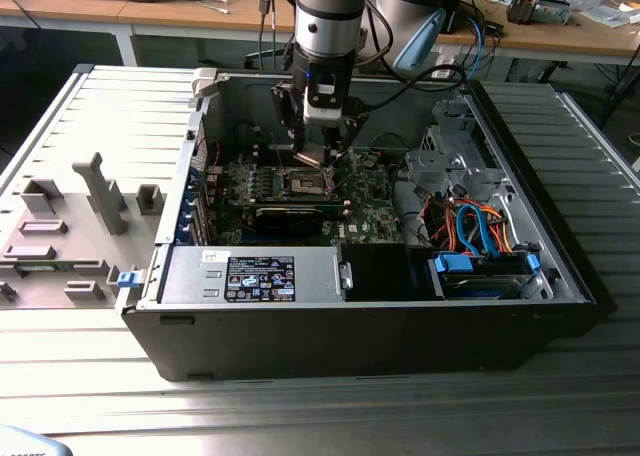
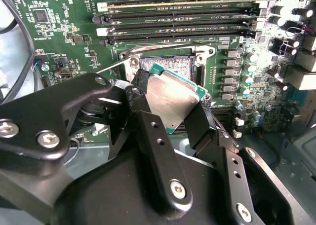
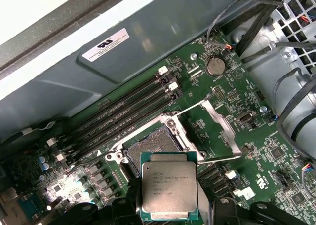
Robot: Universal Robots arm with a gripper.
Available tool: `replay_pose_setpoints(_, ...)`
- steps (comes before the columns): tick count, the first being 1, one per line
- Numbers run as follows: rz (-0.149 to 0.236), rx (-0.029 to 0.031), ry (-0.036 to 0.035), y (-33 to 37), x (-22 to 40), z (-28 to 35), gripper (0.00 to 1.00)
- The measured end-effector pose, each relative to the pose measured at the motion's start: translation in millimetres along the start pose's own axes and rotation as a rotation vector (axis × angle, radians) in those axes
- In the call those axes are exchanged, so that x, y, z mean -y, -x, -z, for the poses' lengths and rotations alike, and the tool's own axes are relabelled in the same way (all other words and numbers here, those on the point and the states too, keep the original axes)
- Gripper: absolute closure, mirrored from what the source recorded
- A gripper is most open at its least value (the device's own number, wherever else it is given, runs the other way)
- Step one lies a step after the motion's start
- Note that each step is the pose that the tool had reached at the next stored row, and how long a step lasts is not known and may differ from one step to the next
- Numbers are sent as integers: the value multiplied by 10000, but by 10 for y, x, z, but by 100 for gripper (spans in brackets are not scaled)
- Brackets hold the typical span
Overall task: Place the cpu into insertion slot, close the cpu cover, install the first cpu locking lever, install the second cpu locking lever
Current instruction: 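Place the cpu into insertion slot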
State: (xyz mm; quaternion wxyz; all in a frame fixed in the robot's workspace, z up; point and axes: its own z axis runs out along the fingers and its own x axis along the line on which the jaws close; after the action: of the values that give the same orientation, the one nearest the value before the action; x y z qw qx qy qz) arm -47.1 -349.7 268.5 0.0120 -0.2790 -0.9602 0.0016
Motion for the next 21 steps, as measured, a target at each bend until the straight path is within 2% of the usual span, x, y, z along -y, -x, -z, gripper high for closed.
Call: replay_pose_setpoints(21, -260, -1, 5, 0, 0, -10, 45)
